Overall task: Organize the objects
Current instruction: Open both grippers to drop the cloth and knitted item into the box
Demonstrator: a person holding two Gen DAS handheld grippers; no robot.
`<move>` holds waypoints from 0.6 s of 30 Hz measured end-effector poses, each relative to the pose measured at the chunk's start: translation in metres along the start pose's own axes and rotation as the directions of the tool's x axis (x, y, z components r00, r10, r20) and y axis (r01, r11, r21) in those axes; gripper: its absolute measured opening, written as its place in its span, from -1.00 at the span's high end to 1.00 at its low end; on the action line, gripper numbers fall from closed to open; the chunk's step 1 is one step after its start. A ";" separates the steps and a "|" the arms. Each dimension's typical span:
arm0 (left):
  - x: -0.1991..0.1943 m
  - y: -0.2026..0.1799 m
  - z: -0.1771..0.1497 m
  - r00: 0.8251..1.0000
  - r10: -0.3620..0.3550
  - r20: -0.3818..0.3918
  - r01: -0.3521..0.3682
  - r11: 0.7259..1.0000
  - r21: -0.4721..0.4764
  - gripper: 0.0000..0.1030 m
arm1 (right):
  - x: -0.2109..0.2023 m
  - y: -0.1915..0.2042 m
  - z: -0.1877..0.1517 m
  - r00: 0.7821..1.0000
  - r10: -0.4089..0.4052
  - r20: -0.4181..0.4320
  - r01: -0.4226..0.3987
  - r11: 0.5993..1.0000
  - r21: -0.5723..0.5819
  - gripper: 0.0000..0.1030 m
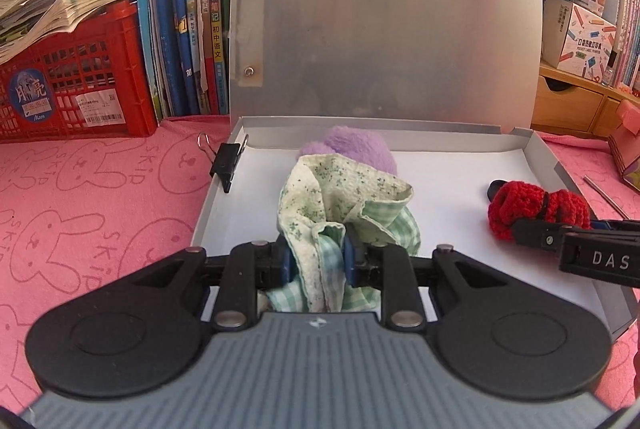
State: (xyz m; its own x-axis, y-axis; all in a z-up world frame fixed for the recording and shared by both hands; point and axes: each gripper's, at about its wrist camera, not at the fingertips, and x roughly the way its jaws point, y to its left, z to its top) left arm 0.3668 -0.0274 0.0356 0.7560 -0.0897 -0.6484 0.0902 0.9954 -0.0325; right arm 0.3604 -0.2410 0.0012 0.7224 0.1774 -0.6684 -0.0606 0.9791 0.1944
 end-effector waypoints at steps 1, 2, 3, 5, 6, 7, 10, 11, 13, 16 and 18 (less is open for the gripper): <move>-0.002 0.001 0.000 1.000 -0.007 0.002 0.007 1.000 -0.005 0.25 | -0.003 -0.001 0.000 1.000 0.005 0.009 -0.005 1.000 0.001 -0.35; -0.005 0.002 0.001 1.000 -0.015 0.005 0.015 1.000 -0.015 -0.03 | -0.006 -0.001 0.000 1.000 0.008 0.016 -0.008 1.000 -0.003 -0.39; -0.008 0.002 0.002 1.000 -0.027 0.006 0.027 0.999 -0.023 -0.24 | -0.009 0.000 -0.001 1.000 0.010 0.020 -0.009 1.000 -0.008 -0.43; -0.014 0.004 0.002 0.999 -0.052 0.011 0.052 0.998 -0.034 -0.32 | -0.016 0.002 -0.001 1.000 0.010 0.024 -0.009 1.000 -0.029 -0.46; -0.018 0.005 0.003 0.998 -0.059 0.010 0.059 0.998 -0.036 -0.33 | -0.021 0.003 -0.001 0.999 0.005 0.034 -0.004 0.999 -0.044 -0.50; -0.021 0.005 0.003 0.998 -0.064 0.009 0.064 0.997 -0.034 -0.34 | -0.026 0.004 -0.001 0.999 0.004 0.043 -0.002 0.999 -0.055 -0.53; -0.034 0.004 0.004 0.997 -0.074 0.017 0.075 0.997 -0.019 -0.42 | -0.040 0.006 -0.002 0.998 0.021 0.057 -0.017 0.997 -0.072 -0.59; -0.040 0.003 0.003 0.997 -0.080 0.022 0.080 0.997 -0.006 -0.45 | -0.046 0.006 -0.002 0.997 0.028 0.065 -0.023 0.997 -0.074 -0.60; -0.053 0.002 0.001 0.996 -0.082 0.034 0.082 0.997 0.016 -0.48 | -0.058 0.008 -0.003 0.996 0.039 0.080 -0.032 0.996 -0.086 -0.60; -0.074 -0.001 -0.005 0.995 -0.086 0.056 0.084 0.996 0.044 -0.52 | -0.076 0.011 -0.008 0.993 0.048 0.109 -0.035 0.993 -0.110 -0.64; -0.089 -0.001 -0.011 0.993 -0.082 0.081 0.077 0.995 0.058 -0.53 | -0.089 0.013 -0.013 0.991 0.059 0.122 -0.043 0.991 -0.128 -0.64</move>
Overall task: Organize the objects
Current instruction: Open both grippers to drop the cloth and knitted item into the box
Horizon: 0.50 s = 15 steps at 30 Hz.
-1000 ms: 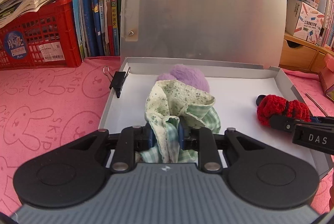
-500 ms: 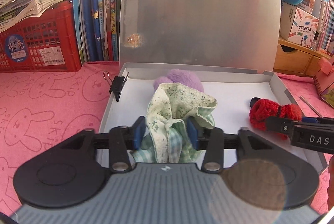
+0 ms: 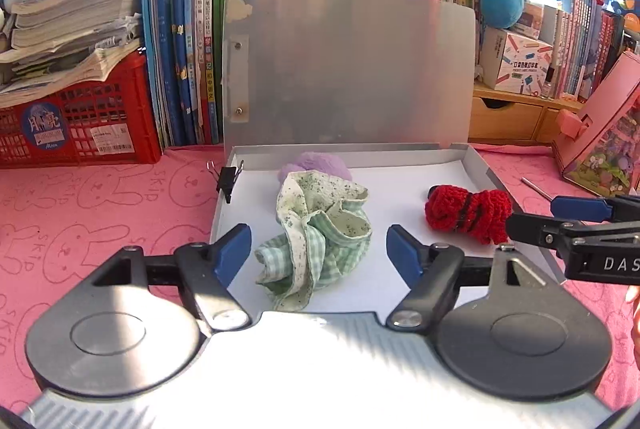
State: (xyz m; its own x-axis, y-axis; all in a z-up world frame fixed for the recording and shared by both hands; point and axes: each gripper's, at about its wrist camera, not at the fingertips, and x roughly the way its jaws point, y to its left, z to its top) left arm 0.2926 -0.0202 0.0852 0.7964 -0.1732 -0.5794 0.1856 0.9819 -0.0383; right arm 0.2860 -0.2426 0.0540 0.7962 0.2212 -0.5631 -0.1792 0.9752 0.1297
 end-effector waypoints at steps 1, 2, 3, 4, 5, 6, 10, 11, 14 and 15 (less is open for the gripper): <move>-0.007 -0.001 -0.003 1.000 0.001 0.010 -0.001 1.000 0.006 -0.54 | -0.007 0.001 -0.002 1.000 0.004 0.006 -0.004 1.000 -0.007 -0.64; -0.016 -0.002 -0.007 1.000 -0.001 0.023 0.001 1.000 0.013 -0.54 | -0.012 0.002 -0.005 1.000 0.007 0.014 -0.007 1.000 -0.011 -0.64; -0.024 -0.004 -0.010 0.999 -0.005 0.034 0.004 1.000 0.019 -0.55 | -0.019 0.004 -0.008 1.000 0.011 0.021 -0.011 1.000 -0.018 -0.64; -0.031 -0.005 -0.014 0.999 -0.009 0.042 0.008 1.000 0.026 -0.55 | -0.026 0.005 -0.011 1.000 0.016 0.027 -0.015 1.000 -0.023 -0.65; -0.037 -0.006 -0.017 0.999 -0.011 0.049 0.009 0.999 0.031 -0.56 | -0.031 0.006 -0.014 0.999 0.019 0.031 -0.018 1.000 -0.025 -0.65; -0.045 -0.008 -0.022 0.998 -0.014 0.056 0.011 0.999 0.037 -0.56 | -0.039 0.007 -0.018 0.999 0.020 0.039 -0.019 0.999 -0.028 -0.65; -0.075 -0.014 -0.041 0.996 -0.050 0.080 0.045 0.997 0.064 -0.57 | -0.068 0.011 -0.034 0.997 0.039 0.069 -0.036 0.998 -0.048 -0.65; -0.082 -0.015 -0.045 0.995 -0.056 0.088 0.050 0.996 0.067 -0.57 | -0.073 0.012 -0.037 0.996 0.041 0.074 -0.037 0.998 -0.052 -0.66; -0.099 -0.016 -0.058 0.992 -0.066 0.105 0.060 0.996 0.061 -0.59 | -0.090 0.017 -0.050 0.995 0.042 0.090 -0.036 0.997 -0.072 -0.66; -0.105 -0.015 -0.064 0.991 -0.072 0.110 0.066 0.996 0.057 -0.60 | -0.096 0.018 -0.055 0.995 0.044 0.093 -0.037 0.996 -0.076 -0.66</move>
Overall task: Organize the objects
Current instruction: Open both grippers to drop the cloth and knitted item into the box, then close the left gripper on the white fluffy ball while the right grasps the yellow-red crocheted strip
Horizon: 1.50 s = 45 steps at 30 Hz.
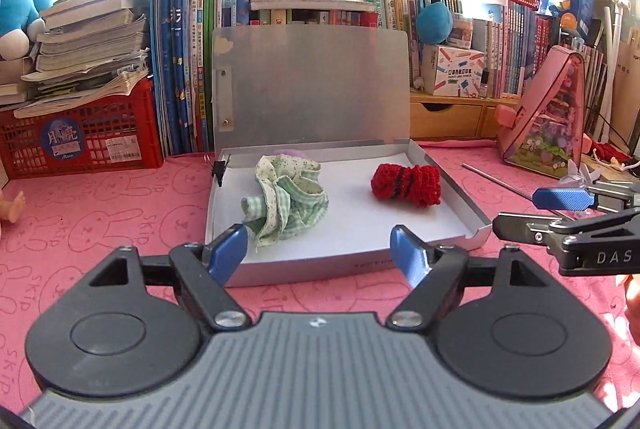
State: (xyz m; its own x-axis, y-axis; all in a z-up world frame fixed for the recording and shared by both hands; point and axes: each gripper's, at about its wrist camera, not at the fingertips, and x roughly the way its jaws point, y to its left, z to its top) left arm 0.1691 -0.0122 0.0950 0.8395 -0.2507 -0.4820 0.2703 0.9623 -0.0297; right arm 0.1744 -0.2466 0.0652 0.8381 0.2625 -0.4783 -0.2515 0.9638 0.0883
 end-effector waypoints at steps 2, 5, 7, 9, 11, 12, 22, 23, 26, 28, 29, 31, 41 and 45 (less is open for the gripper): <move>-0.011 -0.002 -0.008 1.000 -0.006 0.008 0.005 1.000 0.007 -0.60 | -0.008 0.002 -0.007 1.000 0.004 0.002 -0.004 1.000 -0.004 -0.66; -0.026 -0.005 -0.021 1.000 0.007 0.022 -0.007 1.000 0.025 -0.62 | -0.019 0.005 -0.018 1.000 0.001 0.005 -0.001 1.000 -0.006 -0.66; -0.037 -0.006 -0.030 0.999 0.011 0.030 -0.012 1.000 0.027 -0.62 | -0.027 0.006 -0.026 1.000 -0.002 0.007 0.002 1.000 -0.001 -0.66; -0.048 -0.005 -0.039 0.999 0.011 0.039 -0.012 1.000 0.022 -0.63 | -0.033 0.007 -0.034 1.000 -0.010 0.010 0.010 1.000 0.004 -0.66; -0.059 -0.004 -0.048 0.998 0.020 0.052 -0.021 1.000 0.015 -0.63 | -0.039 0.008 -0.041 1.000 -0.020 0.012 0.020 1.000 0.004 -0.66; -0.064 -0.004 -0.054 0.998 0.026 0.063 -0.027 0.999 0.017 -0.63 | -0.042 0.008 -0.045 1.000 -0.026 0.013 0.026 1.000 0.004 -0.67; -0.093 -0.001 -0.098 0.992 0.070 0.106 -0.075 0.996 0.045 -0.78 | -0.062 0.013 -0.084 0.998 -0.068 0.020 0.068 0.998 -0.009 -0.81; -0.093 -0.001 -0.101 0.991 0.081 0.106 -0.086 0.995 0.044 -0.79 | -0.064 0.013 -0.087 0.997 -0.069 0.020 0.069 0.998 0.001 -0.81; -0.094 0.001 -0.109 0.989 0.107 0.103 -0.111 0.993 0.034 -0.81 | -0.067 0.014 -0.096 0.995 -0.095 0.027 0.095 0.995 0.016 -0.81; -0.094 0.002 -0.114 0.988 0.118 0.095 -0.121 0.992 0.030 -0.81 | -0.069 0.015 -0.102 0.993 -0.118 0.030 0.118 0.993 0.015 -0.81; -0.094 0.002 -0.117 0.988 0.122 0.092 -0.125 0.992 0.030 -0.82 | -0.070 0.015 -0.105 0.992 -0.126 0.029 0.125 0.992 0.015 -0.81; -0.094 0.003 -0.122 0.987 0.134 0.086 -0.137 0.990 0.028 -0.82 | -0.072 0.015 -0.110 0.990 -0.139 0.023 0.138 0.990 0.024 -0.81; -0.097 0.011 -0.142 0.984 0.163 0.075 -0.161 0.987 -0.027 -0.82 | -0.078 0.015 -0.132 0.975 -0.223 0.020 0.222 0.973 0.061 -0.82; -0.094 0.014 -0.147 0.987 0.153 0.046 -0.150 0.988 -0.046 -0.82 | -0.079 0.016 -0.137 0.973 -0.230 0.012 0.229 0.971 0.074 -0.82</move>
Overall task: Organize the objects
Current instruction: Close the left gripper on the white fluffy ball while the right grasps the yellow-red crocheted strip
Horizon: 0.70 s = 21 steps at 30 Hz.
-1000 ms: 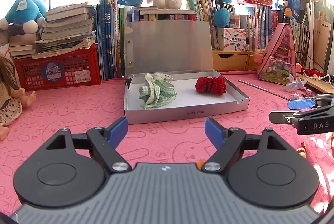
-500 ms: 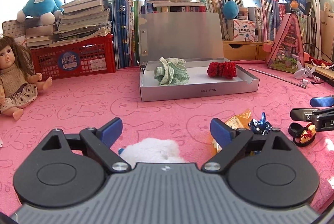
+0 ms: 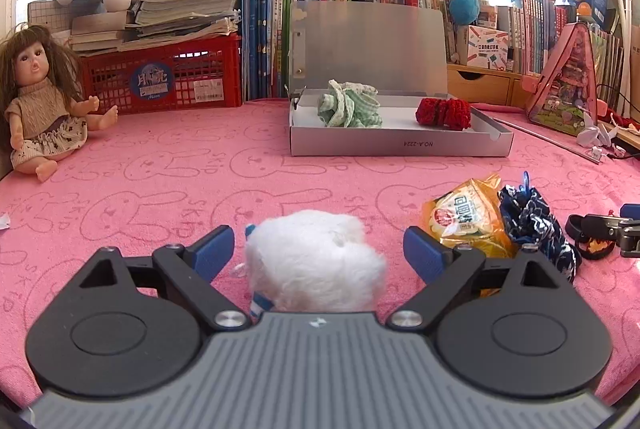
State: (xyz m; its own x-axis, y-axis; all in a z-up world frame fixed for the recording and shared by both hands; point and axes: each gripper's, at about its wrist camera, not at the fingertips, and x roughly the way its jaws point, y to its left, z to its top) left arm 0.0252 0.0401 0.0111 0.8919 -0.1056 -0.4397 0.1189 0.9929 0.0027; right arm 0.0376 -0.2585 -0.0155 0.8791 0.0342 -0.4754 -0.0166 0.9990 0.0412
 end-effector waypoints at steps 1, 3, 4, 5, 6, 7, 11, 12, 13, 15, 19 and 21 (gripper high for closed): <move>0.001 0.000 -0.001 1.000 -0.003 -0.005 0.003 1.000 -0.001 -0.82 | 0.000 0.000 -0.001 1.000 0.000 -0.001 0.000 1.000 0.004 -0.82; 0.003 0.000 -0.003 1.000 -0.001 -0.016 0.001 1.000 0.003 -0.82 | 0.000 0.000 -0.002 1.000 0.000 -0.003 0.000 1.000 0.006 -0.83; 0.004 -0.001 -0.004 1.000 0.002 -0.021 -0.002 1.000 0.005 -0.82 | 0.000 0.001 -0.002 1.000 -0.002 -0.002 0.002 1.000 0.006 -0.83; 0.004 -0.001 -0.005 1.000 0.005 -0.024 -0.005 1.000 0.006 -0.82 | 0.000 0.001 -0.003 1.000 -0.004 -0.001 0.004 1.000 0.005 -0.83; 0.005 -0.001 -0.006 1.000 0.005 -0.028 -0.005 1.000 0.003 -0.82 | 0.000 0.002 -0.003 1.000 -0.004 -0.001 0.004 1.000 0.005 -0.83; 0.007 0.000 -0.008 0.999 0.004 -0.034 -0.004 1.000 -0.001 -0.82 | 0.000 0.002 -0.004 1.000 -0.004 -0.003 0.004 1.000 0.004 -0.84; 0.012 0.004 -0.012 0.998 0.006 -0.065 -0.009 0.999 -0.036 -0.83 | 0.000 0.004 -0.005 1.000 -0.003 -0.008 0.003 1.000 0.003 -0.84; 0.013 0.006 -0.013 0.997 0.009 -0.070 -0.012 0.999 -0.049 -0.83 | 0.000 0.005 -0.005 1.000 -0.004 -0.008 0.004 1.000 0.001 -0.84; 0.014 0.007 -0.014 0.997 0.011 -0.075 -0.016 0.998 -0.062 -0.83 | 0.000 0.005 -0.005 1.000 -0.004 -0.008 0.004 1.000 -0.001 -0.84; 0.014 0.009 -0.015 0.998 0.013 -0.067 -0.017 0.997 -0.073 -0.84 | 0.000 0.006 -0.005 1.000 -0.006 -0.008 0.006 1.000 -0.005 -0.84; 0.011 0.009 -0.013 0.999 0.013 -0.042 -0.016 0.997 -0.070 -0.84 | 0.000 0.006 -0.006 1.000 -0.007 -0.013 0.007 1.000 0.000 -0.84; 0.009 0.008 -0.012 0.999 0.016 -0.028 -0.017 0.998 -0.061 -0.84 | -0.001 0.006 -0.008 1.000 -0.006 -0.014 0.006 1.000 0.007 -0.84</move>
State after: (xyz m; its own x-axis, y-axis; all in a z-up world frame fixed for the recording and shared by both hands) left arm 0.0293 0.0476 -0.0032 0.8812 -0.0885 -0.4643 0.0763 0.9961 -0.0449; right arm 0.0330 -0.2524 -0.0219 0.8726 0.0286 -0.4876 -0.0080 0.9990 0.0443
